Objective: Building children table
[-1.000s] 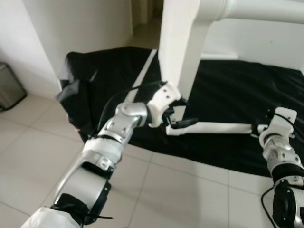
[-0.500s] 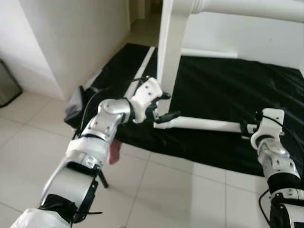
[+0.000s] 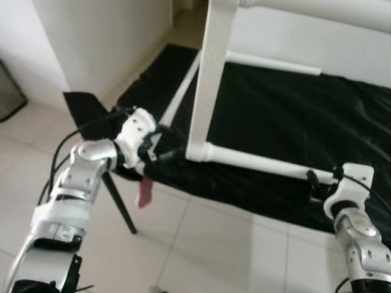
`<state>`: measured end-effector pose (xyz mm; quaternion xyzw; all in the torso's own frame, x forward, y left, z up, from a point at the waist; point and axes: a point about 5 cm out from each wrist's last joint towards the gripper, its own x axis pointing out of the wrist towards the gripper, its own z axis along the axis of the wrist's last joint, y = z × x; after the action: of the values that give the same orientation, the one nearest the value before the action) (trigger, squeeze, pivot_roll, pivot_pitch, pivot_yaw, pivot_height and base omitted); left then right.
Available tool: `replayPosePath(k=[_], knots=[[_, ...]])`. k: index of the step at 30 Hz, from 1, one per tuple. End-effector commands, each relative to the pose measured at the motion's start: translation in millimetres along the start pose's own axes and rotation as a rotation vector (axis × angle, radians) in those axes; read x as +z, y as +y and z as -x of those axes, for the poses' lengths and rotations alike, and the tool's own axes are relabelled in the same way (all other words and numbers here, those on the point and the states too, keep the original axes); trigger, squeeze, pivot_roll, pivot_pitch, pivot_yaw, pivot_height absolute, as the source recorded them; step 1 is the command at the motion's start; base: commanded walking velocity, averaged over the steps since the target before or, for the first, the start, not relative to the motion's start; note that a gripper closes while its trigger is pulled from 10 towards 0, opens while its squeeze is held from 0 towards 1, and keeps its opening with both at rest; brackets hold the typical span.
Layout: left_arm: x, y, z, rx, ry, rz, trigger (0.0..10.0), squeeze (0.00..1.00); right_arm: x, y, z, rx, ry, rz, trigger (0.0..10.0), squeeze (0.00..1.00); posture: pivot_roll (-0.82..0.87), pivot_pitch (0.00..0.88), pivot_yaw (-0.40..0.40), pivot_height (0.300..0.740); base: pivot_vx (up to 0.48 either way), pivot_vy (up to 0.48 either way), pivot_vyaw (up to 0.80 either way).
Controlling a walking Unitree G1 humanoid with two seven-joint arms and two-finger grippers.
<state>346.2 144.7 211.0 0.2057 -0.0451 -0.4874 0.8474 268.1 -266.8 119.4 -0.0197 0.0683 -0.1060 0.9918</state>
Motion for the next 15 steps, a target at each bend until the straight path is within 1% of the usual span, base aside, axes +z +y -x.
replayPosePath(k=[1,2,3,4,5,6,7,8,9,11,12,13,15], knots=[[4,-0.6,-3.8,-0.016,-0.020,0.015,10.0,0.00,-12,0.9,-0.3,0.005,0.045,-0.028,10.0,0.00,0.01,0.121,-0.010,0.740,0.000,0.000,0.00],[8,0.2,-6.6,-0.019,-0.033,0.010,10.0,0.00,1,3.1,-6.2,0.017,-0.031,-0.040,10.0,0.00,0.00,0.117,-0.004,0.740,0.000,0.000,0.00],[10,0.5,-8.1,-0.021,-0.040,0.008,10.0,0.00,11,5.1,-8.1,0.025,-0.076,-0.051,10.0,0.00,0.00,0.116,-0.005,0.740,0.000,0.000,0.00],[10,0.5,-8.1,-0.021,-0.040,0.008,10.0,0.00,11,5.1,-8.1,0.025,-0.076,-0.051,10.0,0.00,0.00,0.116,-0.005,0.740,0.000,0.000,0.00],[12,-1.7,-9.0,-0.031,-0.051,0.007,10.0,0.00,22,5.1,-9.9,0.013,-0.136,-0.057,10.0,0.00,0.01,0.114,-0.003,0.740,0.000,0.000,0.00],[13,-4.0,-8.7,-0.038,-0.055,0.007,10.0,0.00,29,4.8,-9.3,0.002,-0.169,-0.059,10.0,0.00,0.01,0.113,-0.003,0.740,0.000,0.000,0.00],[13,-7.8,-8.1,-0.046,-0.056,0.007,10.0,0.00,36,4.8,-9.0,0.001,-0.221,-0.103,10.0,0.00,0.01,0.110,-0.004,0.740,0.000,0.000,0.00],[13,-7.8,-8.1,-0.046,-0.056,0.007,10.0,0.00,36,4.8,-9.0,0.001,-0.221,-0.103,10.0,0.00,0.01,0.110,-0.004,0.740,0.000,0.000,0.00],[13,-10.7,-7.4,-0.051,-0.056,0.008,10.0,0.00,41,4.8,-8.4,0.003,-0.257,-0.135,10.0,0.00,0.02,0.108,-0.005,0.740,0.000,0.000,0.00],[9,-19.4,-4.8,-0.055,-0.054,0.036,10.0,0.00,48,7.4,-2.1,0.007,-0.358,-0.136,10.0,0.00,0.03,0.105,-0.008,0.740,0.000,0.000,0.00],[9,-19.4,-4.8,-0.055,-0.054,0.036,10.0,0.00,48,7.4,-2.1,0.007,-0.358,-0.136,10.0,0.00,0.03,0.105,-0.008,0.740,0.000,0.000,0.00],[7,-21.9,-3.8,-0.053,-0.053,0.046,10.0,0.00,49,8.0,0.0,0.003,-0.382,-0.132,10.0,0.00,0.03,0.103,-0.010,0.740,0.000,0.000,0.00],[2,-28.4,0.2,-0.054,-0.037,0.061,10.0,0.00,45,14.2,4.0,0.054,-0.370,-0.161,10.0,0.00,0.03,0.102,-0.015,0.740,0.000,0.000,0.00]])
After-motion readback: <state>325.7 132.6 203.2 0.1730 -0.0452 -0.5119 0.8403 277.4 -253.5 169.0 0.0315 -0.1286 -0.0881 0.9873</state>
